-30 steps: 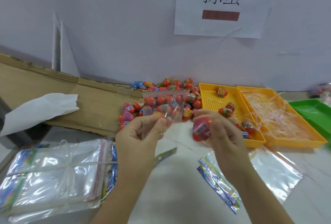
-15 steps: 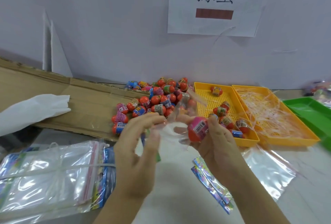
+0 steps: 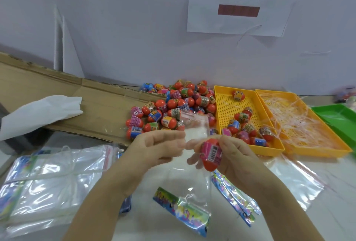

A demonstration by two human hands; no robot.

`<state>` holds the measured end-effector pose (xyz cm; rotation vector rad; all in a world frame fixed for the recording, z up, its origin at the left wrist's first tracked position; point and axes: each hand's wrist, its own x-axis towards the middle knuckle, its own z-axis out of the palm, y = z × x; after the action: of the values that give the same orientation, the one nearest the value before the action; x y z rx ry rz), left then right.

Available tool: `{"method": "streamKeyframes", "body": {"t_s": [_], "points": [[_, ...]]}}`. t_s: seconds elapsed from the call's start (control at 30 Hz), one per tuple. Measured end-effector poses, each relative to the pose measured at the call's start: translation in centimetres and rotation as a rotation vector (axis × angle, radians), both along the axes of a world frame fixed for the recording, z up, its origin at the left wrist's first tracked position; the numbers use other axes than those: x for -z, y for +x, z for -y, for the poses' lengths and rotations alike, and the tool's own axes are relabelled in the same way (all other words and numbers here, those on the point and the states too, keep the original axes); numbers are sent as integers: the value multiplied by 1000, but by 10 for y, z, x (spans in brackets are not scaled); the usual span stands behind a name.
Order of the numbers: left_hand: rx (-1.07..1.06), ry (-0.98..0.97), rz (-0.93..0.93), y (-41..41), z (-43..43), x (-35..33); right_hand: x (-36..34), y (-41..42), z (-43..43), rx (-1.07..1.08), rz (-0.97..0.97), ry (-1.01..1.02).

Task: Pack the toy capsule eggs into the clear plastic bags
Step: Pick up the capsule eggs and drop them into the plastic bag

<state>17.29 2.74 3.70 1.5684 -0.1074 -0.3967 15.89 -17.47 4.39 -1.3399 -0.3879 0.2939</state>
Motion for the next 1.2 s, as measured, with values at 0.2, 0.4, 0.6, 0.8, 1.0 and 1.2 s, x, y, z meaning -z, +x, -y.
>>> {"method": "streamKeyframes", "body": {"t_s": [0.2, 0.4, 0.6, 0.8, 1.0, 1.2], "points": [[-301, -196, 92, -3, 8, -1, 2, 4, 2, 201, 119, -22], [-374, -145, 207, -6, 10, -2, -5, 3, 9, 552, 448, 170], [-332, -112, 267, -12, 17, -6, -2, -2, 3, 635, 545, -126], [-255, -98, 307, -15, 19, -8, 2, -1, 1, 767, 694, -600], [-210, -79, 335, -15, 20, -4, 3, -3, 0, 742, 746, -685], [-173, -140, 300, -12, 22, 2, 2, -5, -2, 692, 739, -681]]}}
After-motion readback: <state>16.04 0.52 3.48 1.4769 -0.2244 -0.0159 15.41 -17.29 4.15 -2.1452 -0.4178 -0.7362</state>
